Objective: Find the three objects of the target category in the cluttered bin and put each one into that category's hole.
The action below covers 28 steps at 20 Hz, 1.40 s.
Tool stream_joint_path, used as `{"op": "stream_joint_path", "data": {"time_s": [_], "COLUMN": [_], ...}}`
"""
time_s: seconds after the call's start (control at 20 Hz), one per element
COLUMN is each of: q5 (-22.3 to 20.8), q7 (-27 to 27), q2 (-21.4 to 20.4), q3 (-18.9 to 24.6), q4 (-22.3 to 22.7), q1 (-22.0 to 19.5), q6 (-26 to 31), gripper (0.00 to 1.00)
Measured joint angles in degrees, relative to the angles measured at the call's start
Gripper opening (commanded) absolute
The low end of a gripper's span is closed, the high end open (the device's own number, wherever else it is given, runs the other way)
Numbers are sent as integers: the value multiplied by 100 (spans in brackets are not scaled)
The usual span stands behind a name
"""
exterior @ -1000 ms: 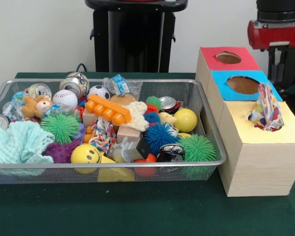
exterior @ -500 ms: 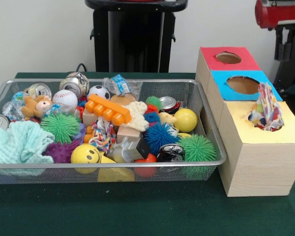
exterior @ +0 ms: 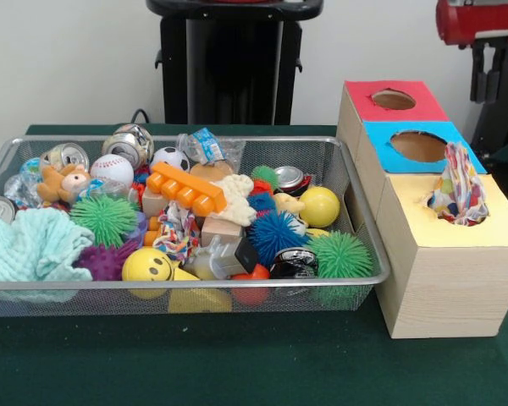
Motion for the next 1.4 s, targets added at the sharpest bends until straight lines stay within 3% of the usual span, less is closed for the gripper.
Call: {"op": "stream_joint_path", "data": {"time_s": [0.65,0.9,1.4], "q5": [0,1,2], "q7": [0,0,0], "q2": [621,824,832], "q3": [302,321,246], "q4": [371,436,462], "q1": [-383,-382,-242], "q6": [-1519,-1755,-1984], "gripper": [0,0,0]}}
